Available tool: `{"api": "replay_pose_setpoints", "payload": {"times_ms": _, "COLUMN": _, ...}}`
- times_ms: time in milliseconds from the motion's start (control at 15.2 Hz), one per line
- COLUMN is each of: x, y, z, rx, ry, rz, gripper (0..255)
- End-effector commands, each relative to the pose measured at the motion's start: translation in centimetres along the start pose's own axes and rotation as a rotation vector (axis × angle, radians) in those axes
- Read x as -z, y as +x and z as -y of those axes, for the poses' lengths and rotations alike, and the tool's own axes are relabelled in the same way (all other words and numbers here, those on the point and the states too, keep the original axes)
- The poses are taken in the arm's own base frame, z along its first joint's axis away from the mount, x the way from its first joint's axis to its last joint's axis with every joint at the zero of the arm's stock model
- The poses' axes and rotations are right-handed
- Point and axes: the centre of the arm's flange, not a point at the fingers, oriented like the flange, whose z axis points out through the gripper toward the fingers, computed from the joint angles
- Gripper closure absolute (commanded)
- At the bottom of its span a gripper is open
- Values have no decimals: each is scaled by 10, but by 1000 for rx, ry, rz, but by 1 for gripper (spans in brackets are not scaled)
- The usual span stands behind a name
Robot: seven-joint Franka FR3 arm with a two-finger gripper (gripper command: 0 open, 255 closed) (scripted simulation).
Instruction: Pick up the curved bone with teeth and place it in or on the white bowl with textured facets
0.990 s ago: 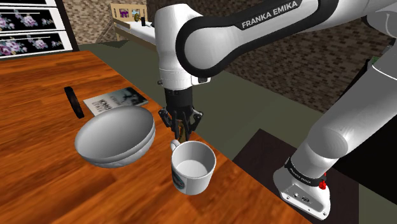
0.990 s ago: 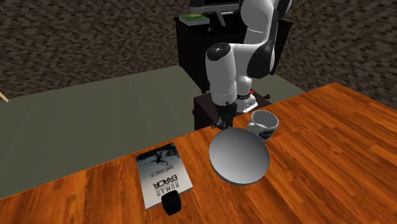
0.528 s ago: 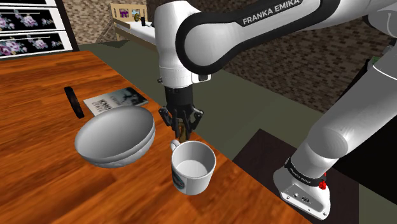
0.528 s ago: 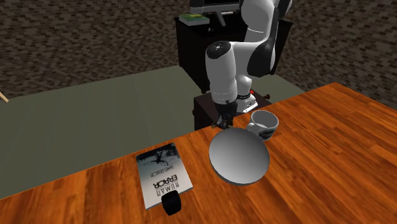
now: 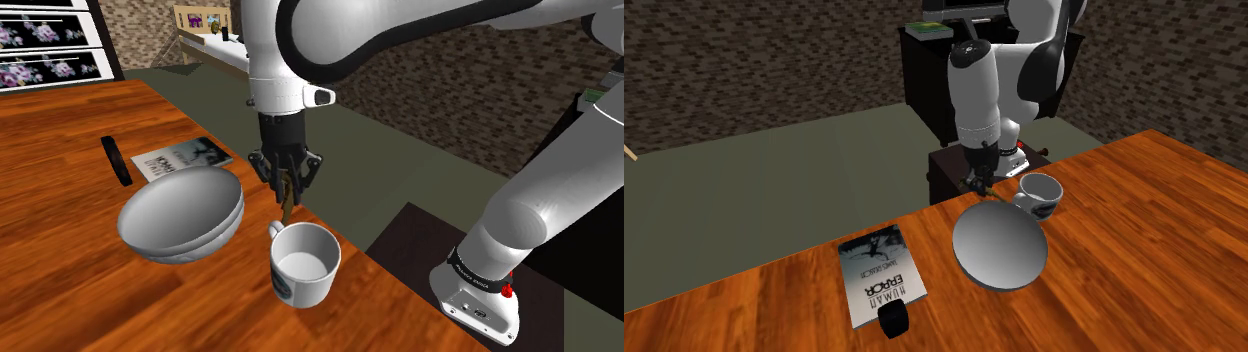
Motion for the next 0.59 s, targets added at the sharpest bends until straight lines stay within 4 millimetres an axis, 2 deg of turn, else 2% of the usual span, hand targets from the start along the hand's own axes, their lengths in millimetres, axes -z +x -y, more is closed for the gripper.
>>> {"api": "replay_pose_setpoints", "payload": {"times_ms": 0, "x": 10, "y": -1, "z": -2, "rx": 0, "ry": 0, "rz": 0, "gripper": 255}}
{"api": "replay_pose_setpoints", "payload": {"times_ms": 528, "x": 51, "y": -7, "z": -10, "rx": 0, "ry": 0, "rz": 0, "gripper": 255}}
